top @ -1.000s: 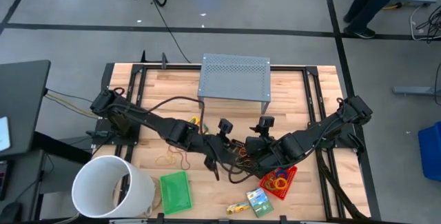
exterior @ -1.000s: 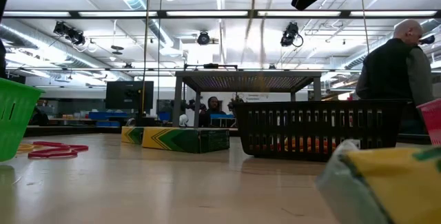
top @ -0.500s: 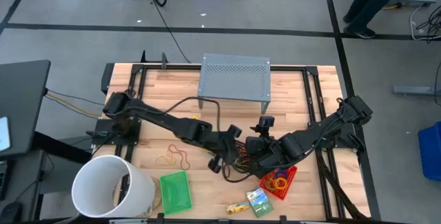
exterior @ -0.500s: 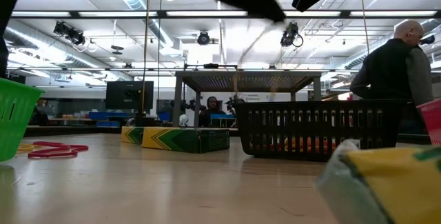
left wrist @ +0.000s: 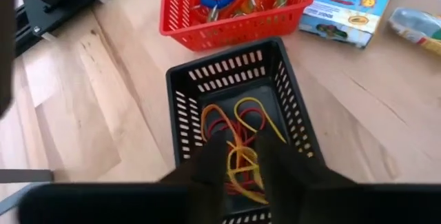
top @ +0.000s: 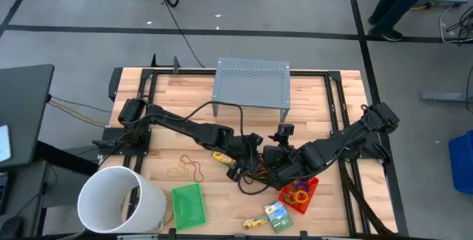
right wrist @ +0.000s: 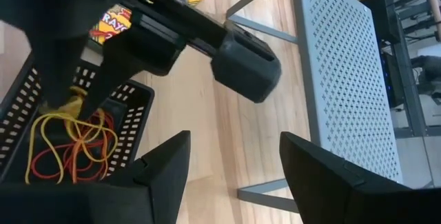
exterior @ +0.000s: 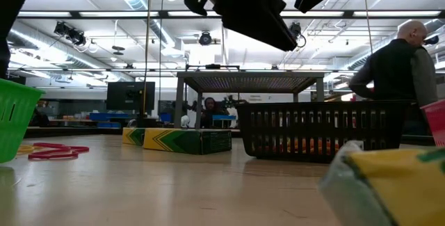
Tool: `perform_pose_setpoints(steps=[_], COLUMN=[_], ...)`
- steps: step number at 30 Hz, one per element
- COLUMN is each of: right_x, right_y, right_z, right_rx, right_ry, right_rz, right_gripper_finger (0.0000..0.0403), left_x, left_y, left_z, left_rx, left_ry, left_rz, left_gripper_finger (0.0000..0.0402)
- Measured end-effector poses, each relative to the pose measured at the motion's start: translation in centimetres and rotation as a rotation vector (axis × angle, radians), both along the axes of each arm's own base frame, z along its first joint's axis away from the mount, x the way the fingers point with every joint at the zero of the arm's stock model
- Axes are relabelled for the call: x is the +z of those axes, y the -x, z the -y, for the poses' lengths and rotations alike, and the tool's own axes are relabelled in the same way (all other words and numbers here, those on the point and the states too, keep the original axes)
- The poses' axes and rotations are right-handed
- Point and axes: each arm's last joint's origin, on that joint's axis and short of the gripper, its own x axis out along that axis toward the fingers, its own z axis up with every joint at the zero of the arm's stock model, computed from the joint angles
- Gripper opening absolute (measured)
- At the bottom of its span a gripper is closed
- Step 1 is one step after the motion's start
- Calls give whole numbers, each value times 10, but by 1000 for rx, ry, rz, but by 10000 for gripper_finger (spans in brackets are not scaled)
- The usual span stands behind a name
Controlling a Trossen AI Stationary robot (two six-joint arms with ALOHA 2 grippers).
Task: Pick & Place Office Desk Supplies
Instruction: Put the yellow rubber band into the black bin, then put the red rubber band into the black bin
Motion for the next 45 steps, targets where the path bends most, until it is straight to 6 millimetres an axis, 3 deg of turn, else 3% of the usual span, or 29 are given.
perform_pose_setpoints(steps=[7, 11, 16, 22, 28, 32, 36, 41, 45], right_x=[0, 0, 1, 7, 8, 7, 3, 1, 3], right_y=[0, -1, -4, -9, -11, -12, -16, -17, -24], right_z=[-1, -2, -3, -5, -7, -6, -7, -6, -1], right_rx=[1, 3, 11, 19, 22, 26, 21, 19, 20], right_ry=[-16, -32, -47, -83, -86, -88, -101, -88, -94], right_rz=[0, 11, 38, 108, 129, 133, 139, 132, 157], right_gripper_finger=[231, 231, 231, 231, 231, 231, 231, 231, 231], left_x=[-1, 3, 19, 58, 67, 53, 21, -18, -9], left_y=[6, 11, 15, 21, 17, 16, 26, 48, 66], left_z=[-2, -4, -7, -3, 4, 8, 5, -4, -8], left_rx=[87, 130, 138, 9, -135, -189, -132, 15, 95], left_ry=[11, 36, 76, 230, 384, 456, 470, 406, 384], left_rz=[-63, -95, -59, 110, 200, 354, 495, 488, 427], left_gripper_finger=[230, 277, 290, 284, 284, 283, 283, 283, 283])
